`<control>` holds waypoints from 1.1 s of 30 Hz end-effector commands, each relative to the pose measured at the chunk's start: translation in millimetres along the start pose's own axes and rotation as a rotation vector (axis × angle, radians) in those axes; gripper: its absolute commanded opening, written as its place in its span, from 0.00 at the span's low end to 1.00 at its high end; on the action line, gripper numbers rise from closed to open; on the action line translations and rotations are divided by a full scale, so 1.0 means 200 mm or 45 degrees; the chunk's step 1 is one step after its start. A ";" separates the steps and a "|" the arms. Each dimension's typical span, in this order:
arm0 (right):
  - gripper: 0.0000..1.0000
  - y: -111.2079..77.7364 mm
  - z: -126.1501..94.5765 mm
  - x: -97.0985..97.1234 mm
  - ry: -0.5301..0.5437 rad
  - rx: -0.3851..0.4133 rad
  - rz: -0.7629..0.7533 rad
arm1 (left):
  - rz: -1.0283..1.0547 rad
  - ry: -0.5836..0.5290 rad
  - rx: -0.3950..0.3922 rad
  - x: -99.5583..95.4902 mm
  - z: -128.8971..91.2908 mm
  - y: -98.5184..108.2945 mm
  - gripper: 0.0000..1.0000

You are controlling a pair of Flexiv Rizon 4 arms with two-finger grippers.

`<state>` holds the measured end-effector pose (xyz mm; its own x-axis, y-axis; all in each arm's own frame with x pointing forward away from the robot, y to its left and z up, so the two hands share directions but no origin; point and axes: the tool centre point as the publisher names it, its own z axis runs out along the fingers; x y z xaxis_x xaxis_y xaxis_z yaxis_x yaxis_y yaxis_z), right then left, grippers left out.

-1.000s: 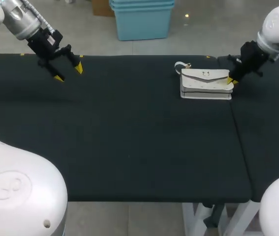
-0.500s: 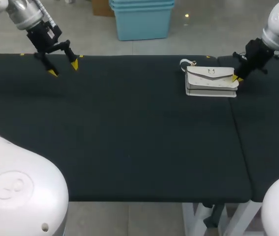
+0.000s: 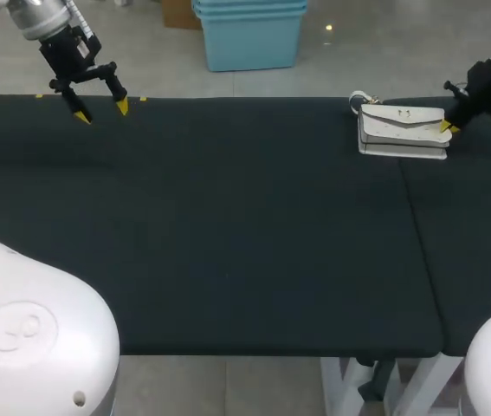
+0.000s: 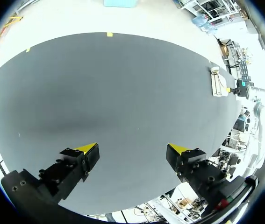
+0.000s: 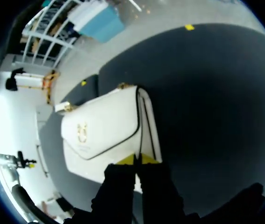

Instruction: Pick up the bag, open it, inspect its contents, close it, and place it on the opposite side

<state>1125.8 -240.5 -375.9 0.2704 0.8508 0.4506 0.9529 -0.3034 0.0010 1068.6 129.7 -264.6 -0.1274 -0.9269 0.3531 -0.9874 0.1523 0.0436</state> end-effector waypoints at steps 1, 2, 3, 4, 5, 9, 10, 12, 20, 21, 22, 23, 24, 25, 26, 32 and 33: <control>0.00 0.26 -0.06 -0.15 0.062 0.134 0.011 | -0.006 0.003 -0.001 -0.01 0.00 0.00 1.00; 0.00 0.28 -0.07 -0.16 0.045 0.130 -0.008 | -0.014 -0.006 -0.004 -0.01 0.00 0.00 1.00; 0.00 0.30 -0.08 -0.17 0.055 0.129 -0.012 | -0.016 -0.009 -0.005 -0.01 0.00 0.00 1.00; 0.00 0.32 -0.09 -0.17 0.041 0.115 -0.009 | -0.017 -0.009 -0.005 -0.02 0.00 0.00 1.00; 0.00 0.34 -0.10 -0.17 0.034 0.110 -0.017 | -0.017 -0.008 -0.005 -0.02 0.00 0.00 1.00; 0.00 0.39 -0.13 -0.19 0.014 0.103 -0.038 | -0.013 -0.006 -0.005 -0.02 -0.01 0.00 1.00; 0.00 0.40 -0.14 -0.19 0.003 0.104 -0.053 | -0.013 -0.010 -0.005 -0.02 -0.01 -0.01 1.00; 0.00 0.41 -0.14 -0.19 0.007 0.103 -0.046 | -0.012 -0.006 0.000 -0.03 -0.02 -0.01 1.00; 0.00 0.41 -0.14 -0.19 0.032 0.128 -0.063 | -0.030 -0.016 -0.001 -0.03 -0.03 -0.01 1.00; 0.08 0.41 -0.14 -0.19 0.032 0.131 -0.065 | -0.031 -0.016 -0.001 -0.03 -0.03 -0.01 1.00; 0.24 0.40 -0.14 -0.19 0.033 0.136 -0.070 | -0.033 -0.015 -0.001 -0.03 -0.03 -0.01 1.00; 0.41 0.40 -0.13 -0.19 0.030 0.139 -0.071 | -0.033 -0.015 -0.001 -0.03 -0.03 0.00 1.00; 0.67 0.40 -0.13 -0.19 0.025 0.140 -0.068 | -0.032 -0.014 -0.002 -0.03 -0.03 0.00 1.00; 1.00 0.39 -0.13 -0.20 0.023 0.142 -0.056 | -0.032 -0.014 -0.002 -0.03 -0.03 0.00 1.00; 1.00 0.39 -0.14 -0.20 0.021 0.137 -0.050 | -0.032 -0.015 -0.003 -0.03 -0.03 0.00 1.00; 1.00 0.37 -0.26 -0.18 -0.063 0.024 -0.065 | -0.027 -0.018 0.008 -0.02 -0.05 0.01 1.00; 1.00 0.36 -0.28 -0.18 -0.087 -0.001 -0.068 | -0.026 -0.019 0.009 -0.02 -0.06 0.01 1.00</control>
<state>1178.6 -319.7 -360.8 0.2239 0.8814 0.4160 0.9578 -0.2778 0.0731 1070.4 137.8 -258.5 -0.1073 -0.9335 0.3422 -0.9900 0.1320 0.0497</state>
